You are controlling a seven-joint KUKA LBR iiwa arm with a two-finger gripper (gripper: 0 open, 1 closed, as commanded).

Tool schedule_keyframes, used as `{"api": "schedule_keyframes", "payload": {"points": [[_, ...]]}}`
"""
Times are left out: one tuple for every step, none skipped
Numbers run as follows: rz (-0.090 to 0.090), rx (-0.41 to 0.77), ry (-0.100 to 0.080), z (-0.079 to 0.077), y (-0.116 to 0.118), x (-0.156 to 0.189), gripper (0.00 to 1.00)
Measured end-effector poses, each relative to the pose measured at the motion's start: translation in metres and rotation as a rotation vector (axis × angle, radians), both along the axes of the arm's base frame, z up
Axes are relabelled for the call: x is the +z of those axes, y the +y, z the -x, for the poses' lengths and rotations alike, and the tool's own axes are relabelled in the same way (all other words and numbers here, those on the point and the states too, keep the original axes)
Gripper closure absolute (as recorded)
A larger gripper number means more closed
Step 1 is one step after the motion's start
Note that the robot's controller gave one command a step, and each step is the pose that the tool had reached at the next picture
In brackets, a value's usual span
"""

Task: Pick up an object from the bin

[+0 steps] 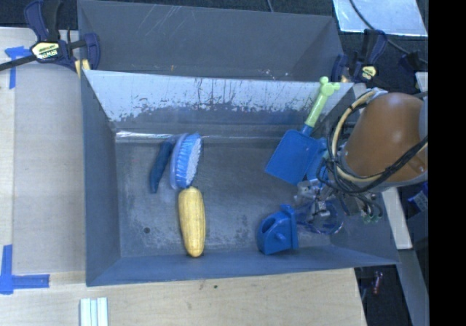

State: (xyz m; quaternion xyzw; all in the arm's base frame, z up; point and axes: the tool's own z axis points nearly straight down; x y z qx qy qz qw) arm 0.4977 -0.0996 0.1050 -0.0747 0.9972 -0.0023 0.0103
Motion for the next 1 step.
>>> {"api": "schedule_keyframes", "payload": {"points": [[0.001,0.001,-0.004,-0.0009,-0.0003,0.0139,1.0]]}}
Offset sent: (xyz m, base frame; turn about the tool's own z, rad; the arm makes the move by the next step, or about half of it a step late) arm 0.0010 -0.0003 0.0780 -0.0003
